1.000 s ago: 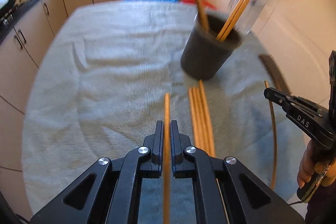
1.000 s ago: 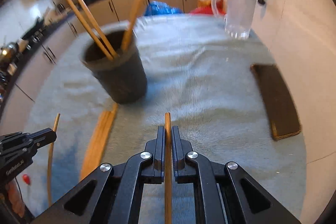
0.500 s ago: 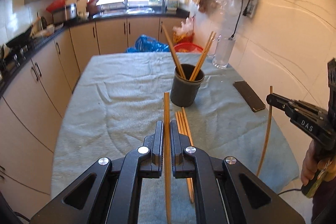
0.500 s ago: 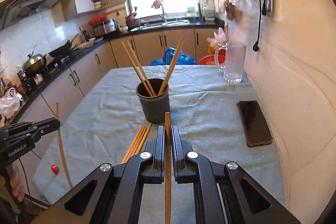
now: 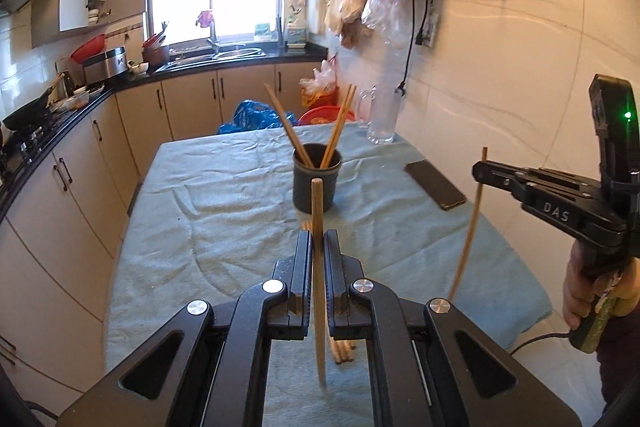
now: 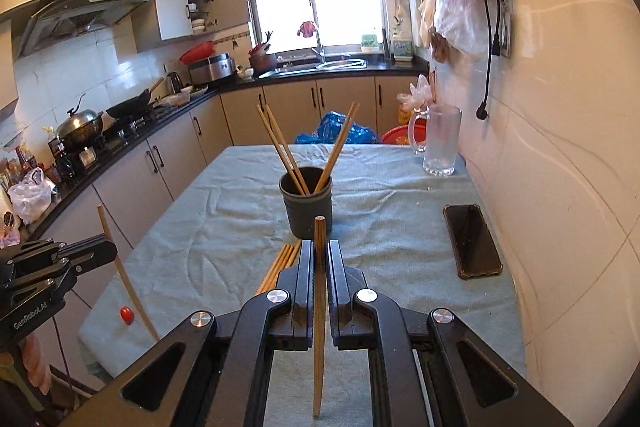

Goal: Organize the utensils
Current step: 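Lift both chopsticks upright and carry them over the black cup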

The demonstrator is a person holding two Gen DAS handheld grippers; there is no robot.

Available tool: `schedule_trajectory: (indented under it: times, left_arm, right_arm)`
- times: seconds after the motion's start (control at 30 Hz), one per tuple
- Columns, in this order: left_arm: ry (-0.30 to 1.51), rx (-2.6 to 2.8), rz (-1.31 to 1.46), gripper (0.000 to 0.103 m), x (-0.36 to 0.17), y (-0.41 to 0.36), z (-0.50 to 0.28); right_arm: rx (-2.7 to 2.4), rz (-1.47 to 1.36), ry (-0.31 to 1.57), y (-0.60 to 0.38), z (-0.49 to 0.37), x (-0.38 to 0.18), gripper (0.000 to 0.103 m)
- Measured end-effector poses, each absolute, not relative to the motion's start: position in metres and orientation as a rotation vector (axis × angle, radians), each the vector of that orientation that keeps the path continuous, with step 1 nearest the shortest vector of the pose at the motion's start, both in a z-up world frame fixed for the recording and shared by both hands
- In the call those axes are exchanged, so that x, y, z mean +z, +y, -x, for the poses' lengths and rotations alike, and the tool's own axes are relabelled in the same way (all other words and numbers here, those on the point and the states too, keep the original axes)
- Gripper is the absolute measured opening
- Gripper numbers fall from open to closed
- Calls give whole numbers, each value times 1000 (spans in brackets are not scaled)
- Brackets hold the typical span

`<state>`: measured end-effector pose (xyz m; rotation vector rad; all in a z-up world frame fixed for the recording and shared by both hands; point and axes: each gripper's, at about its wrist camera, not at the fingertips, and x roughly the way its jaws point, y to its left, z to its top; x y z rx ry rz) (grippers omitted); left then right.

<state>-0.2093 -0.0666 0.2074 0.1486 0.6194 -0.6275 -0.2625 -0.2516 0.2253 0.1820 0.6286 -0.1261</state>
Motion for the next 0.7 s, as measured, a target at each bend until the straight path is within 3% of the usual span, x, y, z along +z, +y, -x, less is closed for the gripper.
schedule_trajectory:
  times: [0.7]
  left_arm:
    - [543,-617,-64,5,287,-115,113]
  right_arm:
    - [-149,-245,433,-275,195,298,6]
